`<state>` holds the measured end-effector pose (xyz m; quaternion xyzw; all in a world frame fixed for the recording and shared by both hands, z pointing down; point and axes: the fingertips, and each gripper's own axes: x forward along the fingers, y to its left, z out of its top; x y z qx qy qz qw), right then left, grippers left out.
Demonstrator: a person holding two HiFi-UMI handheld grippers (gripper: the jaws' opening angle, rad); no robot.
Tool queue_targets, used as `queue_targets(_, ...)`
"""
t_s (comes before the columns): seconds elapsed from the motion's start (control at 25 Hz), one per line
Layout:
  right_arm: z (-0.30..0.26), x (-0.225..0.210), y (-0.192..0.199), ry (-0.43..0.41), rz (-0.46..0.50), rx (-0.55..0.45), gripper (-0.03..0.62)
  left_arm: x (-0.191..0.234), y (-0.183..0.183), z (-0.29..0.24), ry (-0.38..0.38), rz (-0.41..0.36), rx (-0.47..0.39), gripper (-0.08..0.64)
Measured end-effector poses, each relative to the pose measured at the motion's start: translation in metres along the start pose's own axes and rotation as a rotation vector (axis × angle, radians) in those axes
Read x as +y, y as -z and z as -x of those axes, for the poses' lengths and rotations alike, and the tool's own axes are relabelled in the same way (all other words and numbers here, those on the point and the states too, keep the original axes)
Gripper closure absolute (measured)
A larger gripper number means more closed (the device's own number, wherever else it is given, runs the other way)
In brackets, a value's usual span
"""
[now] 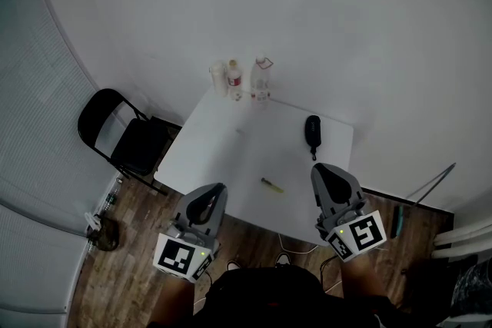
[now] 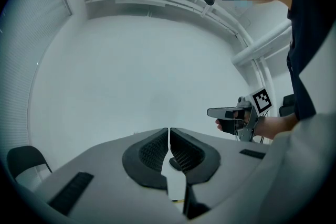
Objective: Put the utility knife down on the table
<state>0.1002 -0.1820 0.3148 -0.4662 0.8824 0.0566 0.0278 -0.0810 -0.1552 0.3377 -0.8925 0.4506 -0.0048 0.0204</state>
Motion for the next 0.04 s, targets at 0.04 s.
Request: queue_targets(0.04,-0.0007,-0.0001,0.0005,-0.001,0.001,0.002,0.566,-0.0001,0.0001,-0.0008,0.001,-0.001,0.000,0.529)
